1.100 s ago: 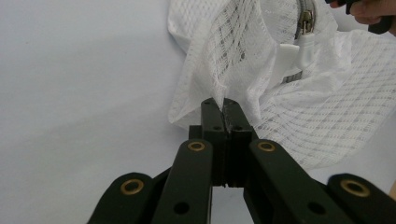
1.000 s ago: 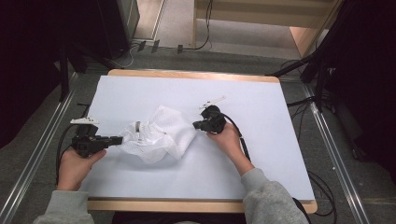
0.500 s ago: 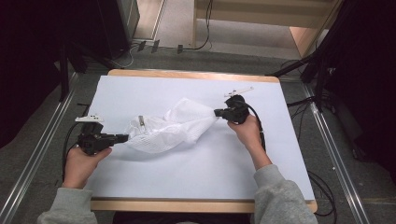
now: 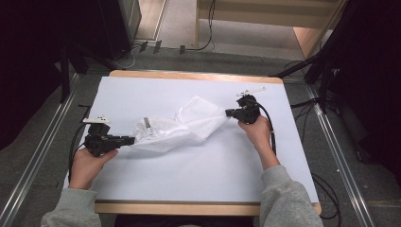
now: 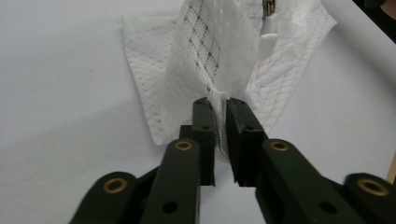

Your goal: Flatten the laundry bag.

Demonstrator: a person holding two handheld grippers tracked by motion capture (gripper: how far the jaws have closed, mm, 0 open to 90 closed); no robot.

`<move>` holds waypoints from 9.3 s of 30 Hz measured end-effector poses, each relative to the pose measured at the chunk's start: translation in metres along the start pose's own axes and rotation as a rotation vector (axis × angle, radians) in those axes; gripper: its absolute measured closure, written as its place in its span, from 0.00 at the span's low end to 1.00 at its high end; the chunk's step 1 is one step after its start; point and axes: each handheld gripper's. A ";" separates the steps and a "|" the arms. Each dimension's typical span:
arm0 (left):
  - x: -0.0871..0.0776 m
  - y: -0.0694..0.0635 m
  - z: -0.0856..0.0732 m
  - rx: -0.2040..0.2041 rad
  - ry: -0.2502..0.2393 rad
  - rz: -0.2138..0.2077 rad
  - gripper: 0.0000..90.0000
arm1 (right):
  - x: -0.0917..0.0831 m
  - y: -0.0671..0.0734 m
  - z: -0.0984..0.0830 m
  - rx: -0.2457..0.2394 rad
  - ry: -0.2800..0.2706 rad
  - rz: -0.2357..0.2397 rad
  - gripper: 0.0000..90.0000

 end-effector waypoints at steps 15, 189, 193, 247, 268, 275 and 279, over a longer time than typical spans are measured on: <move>-0.025 -0.003 0.010 -0.004 -0.084 -0.028 0.58 | -0.025 0.047 -0.001 -0.075 -0.047 0.093 0.85; 0.109 0.058 0.079 0.113 0.112 0.049 0.59 | -0.037 0.027 -0.081 0.009 0.013 -0.001 0.68; 0.113 0.056 0.079 0.138 0.111 0.037 0.59 | -0.035 0.028 -0.080 0.007 0.013 0.007 0.68; 0.052 0.070 0.031 -0.046 0.093 0.138 1.00 | 0.027 0.079 -0.050 -0.090 0.026 0.086 0.80; 0.047 0.065 0.025 -0.057 0.082 0.100 1.00 | 0.041 0.080 -0.043 -0.162 0.029 -0.011 1.00; 0.046 0.064 0.024 -0.055 0.079 0.099 1.00 | 0.036 0.059 -0.034 -0.067 0.020 0.034 1.00; 0.045 0.065 0.024 -0.058 0.074 0.100 1.00 | 0.033 0.065 -0.036 -0.076 0.027 0.067 1.00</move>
Point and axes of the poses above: each handheld gripper's, and its own axes: x roughly forward along the jaws, z roughly out of its top, y roughly to its left, and after that the axes turned 8 degrees about x, right-handed
